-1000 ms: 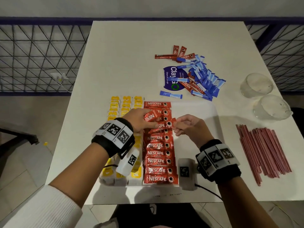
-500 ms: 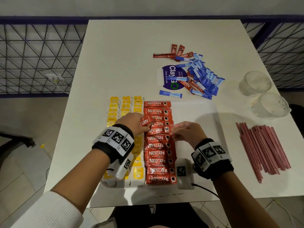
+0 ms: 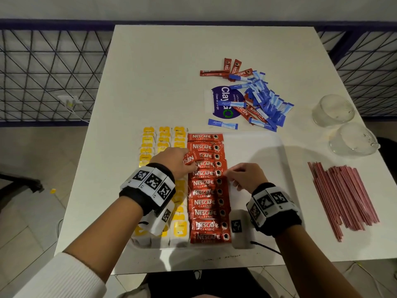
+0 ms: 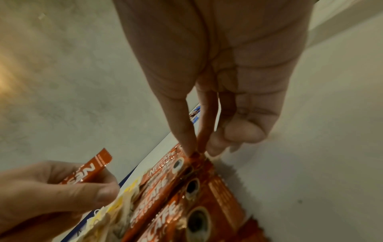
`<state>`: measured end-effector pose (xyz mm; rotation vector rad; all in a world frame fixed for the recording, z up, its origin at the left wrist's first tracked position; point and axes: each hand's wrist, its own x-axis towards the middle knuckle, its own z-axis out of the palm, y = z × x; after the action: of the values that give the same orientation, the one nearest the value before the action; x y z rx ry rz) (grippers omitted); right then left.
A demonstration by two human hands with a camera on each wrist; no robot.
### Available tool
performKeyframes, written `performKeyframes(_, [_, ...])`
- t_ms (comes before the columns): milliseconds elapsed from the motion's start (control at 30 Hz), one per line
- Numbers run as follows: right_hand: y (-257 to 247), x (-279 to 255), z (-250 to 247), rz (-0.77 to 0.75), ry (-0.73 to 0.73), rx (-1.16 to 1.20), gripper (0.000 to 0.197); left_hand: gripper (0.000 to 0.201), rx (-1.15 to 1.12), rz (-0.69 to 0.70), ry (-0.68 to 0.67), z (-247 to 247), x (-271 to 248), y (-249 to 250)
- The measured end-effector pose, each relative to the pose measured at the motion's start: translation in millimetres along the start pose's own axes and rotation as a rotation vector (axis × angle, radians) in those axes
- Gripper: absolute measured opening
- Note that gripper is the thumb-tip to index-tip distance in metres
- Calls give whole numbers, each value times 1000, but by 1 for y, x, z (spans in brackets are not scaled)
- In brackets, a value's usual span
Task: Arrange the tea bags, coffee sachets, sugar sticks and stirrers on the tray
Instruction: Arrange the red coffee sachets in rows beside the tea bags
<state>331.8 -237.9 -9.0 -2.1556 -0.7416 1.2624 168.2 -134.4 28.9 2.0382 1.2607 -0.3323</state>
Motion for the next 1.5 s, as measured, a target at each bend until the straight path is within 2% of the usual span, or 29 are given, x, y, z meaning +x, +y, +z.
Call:
performKeyframes(133, [-3,-3,-3,-22,23,16,10,41,-62,34,-1,-1,1,1])
performKeyframes(233, [-11,-10,-8,-94,57,17,16,44,-105,67,-50,0,1,4])
performKeyframes(300, [-20,-16,-9,-166,7,45,21,48,-75,94,-95,1,1,8])
performKeyframes(400, [-33,-21,-5,-276,-137,166,26,33,-67,164,-164,2,-2,19])
performKeyframes(533, [-37,-19,-1,-354,-146,103,5,23,-137,192,-231,2,-3,25])
performKeyframes(600, [-35,-17,-6,-320,-147,135,11,10,-233,163,-224,2,-4,21])
performKeyframes(800, [-25,-13,-23,-269,-180,85,10,6,-764,24,-85,-11,-5,3])
performKeyframes(1000, [-27,-19,-11,-286,-326,30,13,4,-1093,64,5,1,-8,19])
performKeyframes(1033, [-27,-20,-8,-287,-345,26,14,5,-1073,69,12,5,-7,21])
performKeyframes(1167, [-29,-22,-8,-292,-333,-11,17,16,-745,82,91,13,-7,22])
performKeyframes(1267, [-26,-18,-16,-258,-287,131,15,22,-575,110,60,14,-8,17])
performKeyframes(1367, [-23,-13,-23,-247,-285,174,9,23,-463,131,25,19,-10,16])
performKeyframes(1433, [-19,-10,-25,-227,-320,179,11,23,-423,138,19,23,-11,16])
performKeyframes(1500, [-14,-8,-26,-191,-337,207,11,22,-407,132,48,26,-11,14])
